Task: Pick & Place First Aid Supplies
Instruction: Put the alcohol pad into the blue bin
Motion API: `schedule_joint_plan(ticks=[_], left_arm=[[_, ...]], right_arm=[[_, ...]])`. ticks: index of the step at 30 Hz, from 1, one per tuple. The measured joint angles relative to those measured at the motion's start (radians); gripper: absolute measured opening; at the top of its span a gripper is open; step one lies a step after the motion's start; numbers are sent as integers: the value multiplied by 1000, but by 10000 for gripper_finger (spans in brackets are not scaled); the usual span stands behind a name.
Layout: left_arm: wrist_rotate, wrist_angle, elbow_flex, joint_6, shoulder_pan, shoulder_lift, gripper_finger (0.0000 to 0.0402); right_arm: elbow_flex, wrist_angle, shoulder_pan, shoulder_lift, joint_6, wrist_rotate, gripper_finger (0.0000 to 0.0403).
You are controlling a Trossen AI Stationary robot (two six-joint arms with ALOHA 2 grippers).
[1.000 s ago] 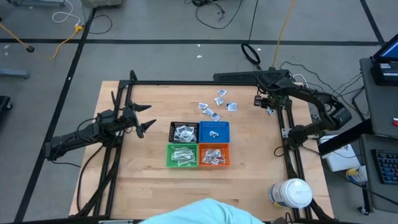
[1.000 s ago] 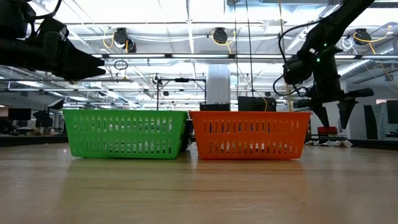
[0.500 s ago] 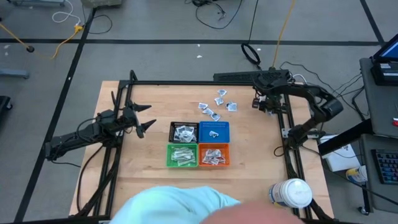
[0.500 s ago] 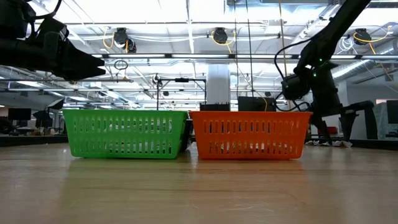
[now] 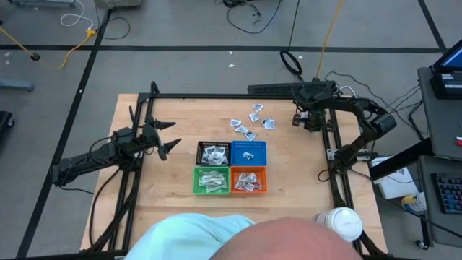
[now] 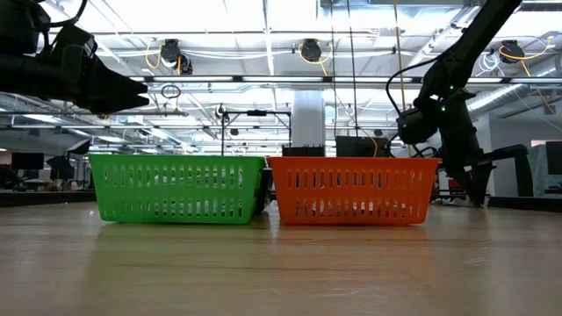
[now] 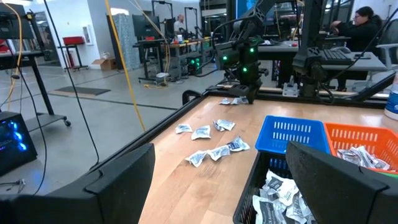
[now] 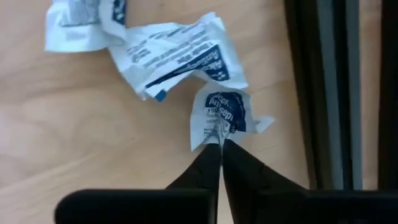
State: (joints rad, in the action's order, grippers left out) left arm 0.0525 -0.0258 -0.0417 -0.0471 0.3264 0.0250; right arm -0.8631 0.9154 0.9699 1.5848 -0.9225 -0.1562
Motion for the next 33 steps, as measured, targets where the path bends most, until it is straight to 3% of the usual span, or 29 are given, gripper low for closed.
schedule_joint_plan(ticks=[10, 26, 33], left_arm=[[0, 0, 0, 0, 0, 0, 365], [0, 0, 0, 0, 0, 0, 365], [0, 0, 0, 0, 0, 0, 365]], right_arm=[[-58, 58, -3, -61, 58, -9, 1], [-348, 236, -43, -64, 153, -134, 0], [-426, 231, -97, -21, 179, -132, 0]])
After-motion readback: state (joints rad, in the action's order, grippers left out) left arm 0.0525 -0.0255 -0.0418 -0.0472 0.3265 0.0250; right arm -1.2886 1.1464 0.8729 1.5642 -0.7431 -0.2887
